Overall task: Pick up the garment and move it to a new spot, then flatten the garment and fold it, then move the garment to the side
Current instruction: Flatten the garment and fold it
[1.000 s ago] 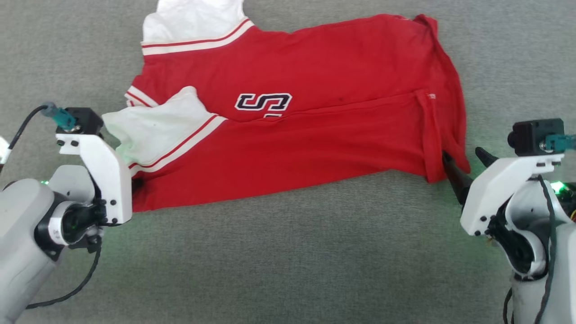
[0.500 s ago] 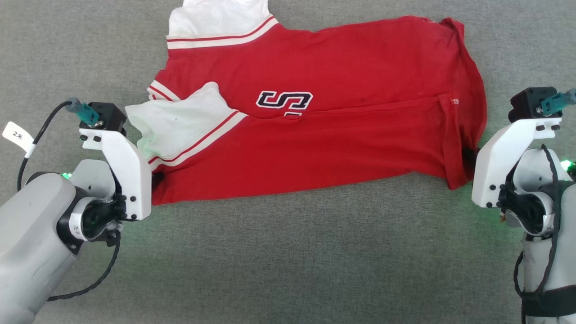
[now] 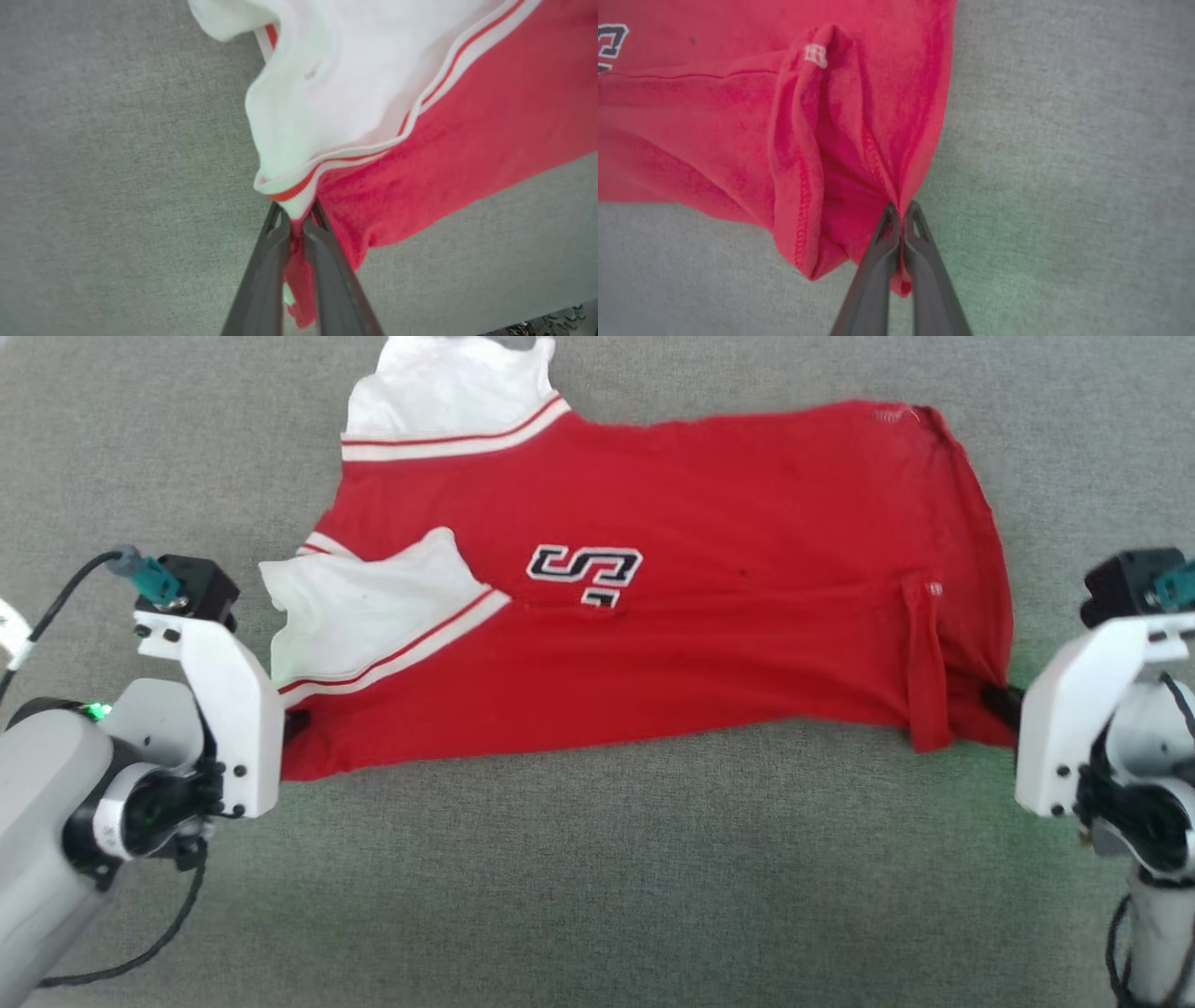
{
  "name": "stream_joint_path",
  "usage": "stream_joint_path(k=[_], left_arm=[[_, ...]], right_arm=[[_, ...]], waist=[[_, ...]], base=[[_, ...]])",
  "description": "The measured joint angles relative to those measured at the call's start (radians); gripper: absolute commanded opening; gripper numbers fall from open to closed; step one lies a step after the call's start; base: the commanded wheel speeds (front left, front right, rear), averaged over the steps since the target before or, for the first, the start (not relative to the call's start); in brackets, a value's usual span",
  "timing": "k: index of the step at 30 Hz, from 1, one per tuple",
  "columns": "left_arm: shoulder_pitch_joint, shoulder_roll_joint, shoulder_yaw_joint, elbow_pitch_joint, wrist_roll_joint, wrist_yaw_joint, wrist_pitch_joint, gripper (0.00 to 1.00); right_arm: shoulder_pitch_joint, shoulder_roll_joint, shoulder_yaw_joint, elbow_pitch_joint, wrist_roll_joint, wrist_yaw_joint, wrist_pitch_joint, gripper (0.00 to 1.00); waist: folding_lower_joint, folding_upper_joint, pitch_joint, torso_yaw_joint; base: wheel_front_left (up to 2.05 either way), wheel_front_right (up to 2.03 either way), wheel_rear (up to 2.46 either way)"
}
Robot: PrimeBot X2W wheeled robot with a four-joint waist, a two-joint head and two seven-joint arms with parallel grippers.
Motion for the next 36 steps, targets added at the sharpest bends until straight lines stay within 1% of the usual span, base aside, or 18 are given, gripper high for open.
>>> stream_joint_path(k=[6,9,13,15,18,19,21,22,23,24,25,26,28,31,34,36], left_arm=[[0.044,0.080,0.007,-0.143,-0.003,0.076,0.021,0.00],[0.078,0.118,0.009,-0.211,-0.007,0.119,0.031,0.00],[0.134,0.152,0.008,-0.283,-0.024,0.170,0.034,0.00],[0.162,0.159,0.006,-0.302,-0.033,0.183,0.030,0.00],[0.191,0.157,-0.006,-0.300,-0.035,0.186,0.021,0.00],[0.195,0.152,-0.005,-0.291,-0.038,0.184,0.015,0.09],[0.196,0.137,-0.004,-0.260,-0.049,0.175,0.002,0.43],[0.196,0.128,-0.004,-0.241,-0.050,0.171,-0.002,0.67],[0.196,0.120,-0.003,-0.221,-0.051,0.163,-0.006,1.00],[0.195,0.113,-0.003,-0.203,-0.052,0.155,-0.007,1.00],[0.192,0.107,-0.003,-0.186,-0.052,0.147,-0.007,1.00],[0.187,0.099,-0.001,-0.172,-0.055,0.140,-0.007,1.00],[0.177,0.095,0.000,-0.154,-0.058,0.129,-0.006,1.00],[0.162,0.099,0.015,-0.147,-0.068,0.120,-0.005,1.00],[0.135,0.141,0.021,-0.166,-0.050,0.126,0.013,1.00],[0.118,0.163,0.029,-0.190,-0.048,0.131,0.023,1.00]], right_arm=[[0.105,-0.010,-0.027,-0.132,0.033,0.000,0.052,0.00],[0.175,0.002,-0.038,-0.190,0.046,0.000,0.075,0.00],[0.263,0.027,-0.058,-0.255,0.065,0.000,0.094,0.00],[0.300,0.042,-0.065,-0.269,0.067,0.000,0.095,0.00],[0.344,0.058,-0.068,-0.264,0.072,0.000,0.083,0.00],[0.349,0.063,-0.065,-0.258,0.072,0.000,0.069,0.00],[0.348,0.069,-0.059,-0.229,0.072,0.000,0.042,0.00],[0.346,0.072,-0.056,-0.214,0.070,0.000,0.018,0.05],[0.340,0.073,-0.052,-0.194,0.066,0.000,-0.006,0.11],[0.331,0.074,-0.044,-0.170,0.063,0.000,-0.024,0.30],[0.322,0.074,-0.035,-0.151,0.051,0.000,-0.044,0.79],[0.314,0.075,-0.025,-0.131,0.039,0.000,-0.068,1.00],[0.295,0.075,-0.014,-0.097,0.034,0.000,-0.098,1.00],[0.276,0.072,0.017,-0.081,0.034,0.000,-0.142,1.00],[0.264,0.047,0.014,-0.082,0.025,0.001,-0.202,1.00],[0.262,0.044,0.005,-0.094,0.025,0.000,-0.233,1.00]], waist=[[0.0000,0.0000,-0.010,-0.002],[0.0000,0.0000,-0.012,-0.005],[0.0000,0.0000,-0.009,-0.012],[0.0000,0.0000,-0.005,-0.014],[0.0000,0.0000,0.002,-0.018],[0.0000,-0.0001,0.004,-0.019],[0.0000,0.0000,0.007,-0.022],[0.0000,0.0000,0.009,-0.024],[0.0000,0.0000,0.010,-0.027],[0.0000,0.0000,0.010,-0.030],[0.0000,0.0000,0.010,-0.033],[0.0000,0.0000,0.010,-0.035],[0.0000,0.0000,0.006,-0.039],[0.0000,0.0000,-0.003,-0.044],[0.0000,0.0000,-0.014,-0.051],[0.0000,0.0000,-0.021,-0.058]], base=[[0.00,0.00,0.00],[0.00,0.00,0.00],[0.00,0.00,0.00],[0.00,0.00,0.00],[0.00,0.00,0.00],[0.00,0.00,0.00],[0.00,0.00,0.00],[0.00,0.00,0.00],[0.00,0.00,0.00],[0.00,0.00,0.00],[0.00,0.00,0.00],[0.00,0.00,0.00],[0.00,0.00,0.00],[0.00,0.00,0.00],[0.00,0.00,0.00],[0.00,0.00,0.00]])
